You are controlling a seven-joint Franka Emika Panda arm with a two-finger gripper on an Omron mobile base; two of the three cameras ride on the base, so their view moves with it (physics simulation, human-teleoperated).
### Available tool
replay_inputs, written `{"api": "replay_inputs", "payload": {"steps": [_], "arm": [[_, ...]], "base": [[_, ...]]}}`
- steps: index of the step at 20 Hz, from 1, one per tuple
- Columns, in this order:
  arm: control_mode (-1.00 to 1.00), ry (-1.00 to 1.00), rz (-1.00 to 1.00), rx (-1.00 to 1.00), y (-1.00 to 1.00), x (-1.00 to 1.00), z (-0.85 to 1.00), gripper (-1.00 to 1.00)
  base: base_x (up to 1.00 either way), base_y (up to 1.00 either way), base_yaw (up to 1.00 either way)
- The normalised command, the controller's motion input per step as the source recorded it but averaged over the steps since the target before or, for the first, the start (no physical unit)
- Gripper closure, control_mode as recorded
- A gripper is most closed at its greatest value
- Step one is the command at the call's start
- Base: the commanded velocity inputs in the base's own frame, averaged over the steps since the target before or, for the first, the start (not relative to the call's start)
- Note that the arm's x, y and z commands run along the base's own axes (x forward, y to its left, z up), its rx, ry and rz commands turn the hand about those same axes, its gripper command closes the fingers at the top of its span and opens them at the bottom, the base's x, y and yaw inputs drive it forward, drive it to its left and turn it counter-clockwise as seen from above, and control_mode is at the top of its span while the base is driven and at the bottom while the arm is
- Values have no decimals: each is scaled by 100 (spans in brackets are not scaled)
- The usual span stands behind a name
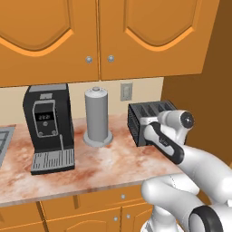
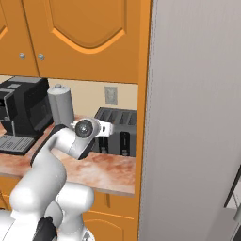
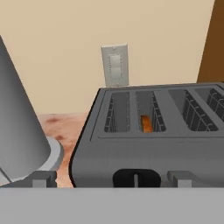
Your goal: Start the toaster. Once the lever pops up, take the bread to the plate on the dining counter.
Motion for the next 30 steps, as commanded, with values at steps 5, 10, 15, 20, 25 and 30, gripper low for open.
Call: {"api": "replay_inputs", "payload": {"steps": [5, 10, 15, 20, 25, 30], "arm": [[-100, -8, -2, -3, -11, 1, -1, -100], [-100, -9, -4, -1, -9, 4, 0, -100], [-100, -3, 0, 0, 0, 14, 0, -100], [-100, 0, -2, 0, -6, 16, 0, -100], [-100, -5, -3, 0, -13, 10, 0, -100], [-100, -7, -1, 0, -6, 8, 0, -100]], "base": [[0, 0, 0], [0, 0, 0], [0, 0, 0], [0, 0, 0], [0, 0, 0], [0, 0, 0]]}}
